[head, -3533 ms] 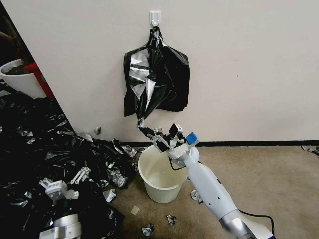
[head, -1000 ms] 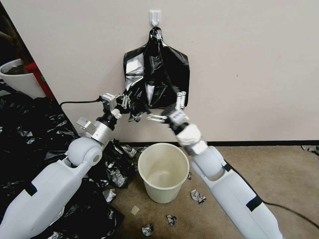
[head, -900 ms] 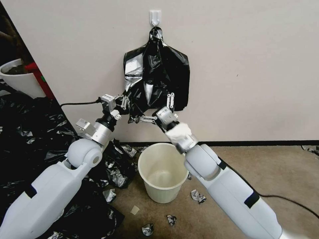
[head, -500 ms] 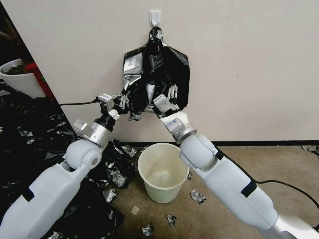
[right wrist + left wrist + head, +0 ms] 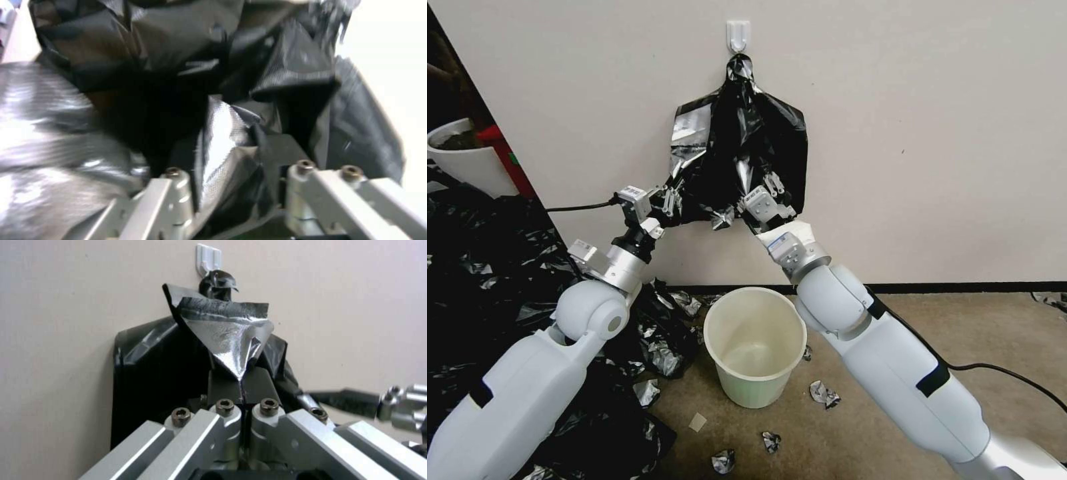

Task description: Place a trash bag onto the trash bin.

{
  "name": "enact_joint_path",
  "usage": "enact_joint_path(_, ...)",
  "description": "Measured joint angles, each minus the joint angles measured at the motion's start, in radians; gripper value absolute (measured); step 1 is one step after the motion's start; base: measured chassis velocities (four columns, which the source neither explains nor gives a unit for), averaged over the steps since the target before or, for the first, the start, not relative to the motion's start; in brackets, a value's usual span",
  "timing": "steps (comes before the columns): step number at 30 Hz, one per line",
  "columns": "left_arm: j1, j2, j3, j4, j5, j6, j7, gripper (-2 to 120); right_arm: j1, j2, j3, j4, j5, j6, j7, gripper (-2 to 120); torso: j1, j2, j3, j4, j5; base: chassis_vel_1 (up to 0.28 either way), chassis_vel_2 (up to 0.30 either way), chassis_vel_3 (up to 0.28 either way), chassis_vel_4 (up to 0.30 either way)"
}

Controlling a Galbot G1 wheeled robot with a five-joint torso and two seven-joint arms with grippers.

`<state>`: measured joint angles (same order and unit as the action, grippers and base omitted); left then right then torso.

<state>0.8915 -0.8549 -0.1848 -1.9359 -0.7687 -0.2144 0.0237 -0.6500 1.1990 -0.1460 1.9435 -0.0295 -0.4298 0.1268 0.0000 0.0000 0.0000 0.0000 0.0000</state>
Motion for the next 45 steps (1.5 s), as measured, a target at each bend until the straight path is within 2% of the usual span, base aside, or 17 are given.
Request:
enact_joint_path(1, 0.0, 0.0, 0.0, 0.0, 0.0, 0.0, 0.0, 0, 0.001, 0.0, -0.001, 0.002, 0.047, -0.017, 0.018, 24, 0.0, 0.0, 0.0, 0.0, 0.0, 0.0, 0.0, 0.0, 0.0)
enact_joint_path(3, 0.0, -0.001, 0.0, 0.0, 0.0, 0.0, 0.0, 0, 0.002, 0.001, -0.001, 0.002, 0.068, -0.025, 0.029, 21, 0.0, 0.0, 0.0, 0.0, 0.0, 0.0, 0.0, 0.0, 0.0)
enact_joint_path(6, 0.0, -0.003, 0.0, 0.0, 0.0, 0.0, 0.0, 0, 0.002, 0.0, 0.005, -0.001, 0.089, -0.037, 0.055, 6, 0.0, 0.0, 0.0, 0.0, 0.0, 0.0, 0.0, 0.0, 0.0)
enact_joint_path(11, 0.0, -0.004, 0.0, 0.0, 0.0, -0.001, 0.0, 0, -0.001, -0.003, 0.014, -0.002, 0.089, -0.037, 0.063, 0, 0.0, 0.0, 0.0, 0.0, 0.0, 0.0, 0.0, 0.0, 0.0)
enact_joint_path(16, 0.01, -0.006, -0.012, -0.002, 0.0, -0.002, 0.0, 0, -0.026, -0.003, 0.03, 0.021, 0.122, 0.028, 0.06, 0, 0.0, 0.0, 0.0, -0.0001, 0.0001, 0.0, 0.0, 0.0, 0.0)
enact_joint_path(19, 0.05, -0.014, -0.039, -0.019, 0.004, -0.004, 0.0, 0, -0.074, -0.012, 0.049, 0.091, 0.277, 0.1, 0.063, 0, 0.0, 0.0, 0.0, 0.0001, 0.0001, 0.0, 0.0, 0.0, 0.0)
enact_joint_path(20, 0.05, -0.014, -0.039, -0.019, 0.004, -0.004, 0.0, 0, -0.074, -0.012, 0.049, 0.091, 0.277, 0.1, 0.063, 0, 0.0, 0.0, 0.0, 0.0001, 0.0001, 0.0, 0.0, 0.0, 0.0)
enact_joint_path(23, 0.134, -0.033, -0.092, -0.049, 0.023, -0.017, 0.002, 0, -0.164, -0.023, 0.077, 0.199, 0.586, 0.197, 0.104, 0, 0.0, 0.0, 0.0, 0.0, 0.0, 0.0, 0.0, 0.0, 0.0)
enact_joint_path(24, 0.165, -0.041, -0.109, -0.06, 0.029, -0.024, 0.003, 0, -0.194, -0.024, 0.087, 0.227, 0.663, 0.218, 0.122, 0, 0.0, 0.0, 0.0, 0.0, -0.0001, 0.0, 0.0, 0.0, 0.0)
enact_joint_path(25, 0.165, -0.041, -0.109, -0.06, 0.029, -0.024, 0.003, 0, -0.194, -0.024, 0.087, 0.227, 0.663, 0.218, 0.122, 0, 0.0, 0.0, 0.0, 0.0, -0.0001, 0.0, 0.0, 0.0, 0.0)
enact_joint_path(27, 0.237, -0.063, -0.152, -0.097, 0.036, -0.041, 0.005, 0, -0.29, -0.027, 0.122, 0.297, 0.825, 0.262, 0.152, 0, 0.0, 0.0, 0.0, 0.0003, -0.0001, 0.0, 0.0, 0.0, 0.0)
enact_joint_path(32, 0.314, -0.092, -0.195, -0.155, 0.04, -0.056, 0.006, 0, -0.429, -0.025, 0.151, 0.364, 0.907, 0.318, 0.161, 0, 0.0, 0.0, 0.0, 0.0, 0.0, 0.0, 0.0, 0.0, 0.0)
enact_joint_path(36, 0.345, -0.109, -0.205, -0.18, 0.048, -0.062, 0.008, 0, -0.472, -0.02, 0.156, 0.366, 0.85, 0.334, 0.149, 0, 0.0, 0.0, 0.0, 0.0, 0.0, 0.0, 0.0, 0.0, 0.0)
enact_joint_path(39, 0.329, -0.124, -0.192, -0.161, 0.053, -0.064, 0.008, 0, -0.45, -0.017, 0.155, 0.312, 0.572, 0.32, 0.129, 0, 0.0, 0.0, 0.0, 0.0, -0.0001, 0.0, 0.0, 0.0, 0.0)
enact_joint_path(40, 0.329, -0.124, -0.192, -0.161, 0.053, -0.064, 0.008, 0, -0.45, -0.017, 0.155, 0.312, 0.572, 0.32, 0.129, 0, 0.0, 0.0, 0.0, 0.0, -0.0001, 0.0, 0.0, 0.0, 0.0)
enact_joint_path(43, 0.305, -0.133, -0.176, -0.132, 0.053, -0.063, 0.008, 0, -0.405, -0.022, 0.156, 0.263, 0.283, 0.292, 0.065, 11, 0.0, 0.0, 0.0, 0.0, 0.0, 0.0, 0.0, 0.0, 0.0)
enact_joint_path(45, 0.301, -0.134, -0.173, -0.127, 0.053, -0.063, 0.008, 0, -0.388, -0.026, 0.151, 0.262, 0.253, 0.268, 0.05, 17, 0.0, 0.0, 0.0, -0.0001, 0.0, 0.0, 0.0, 0.0, 0.0)
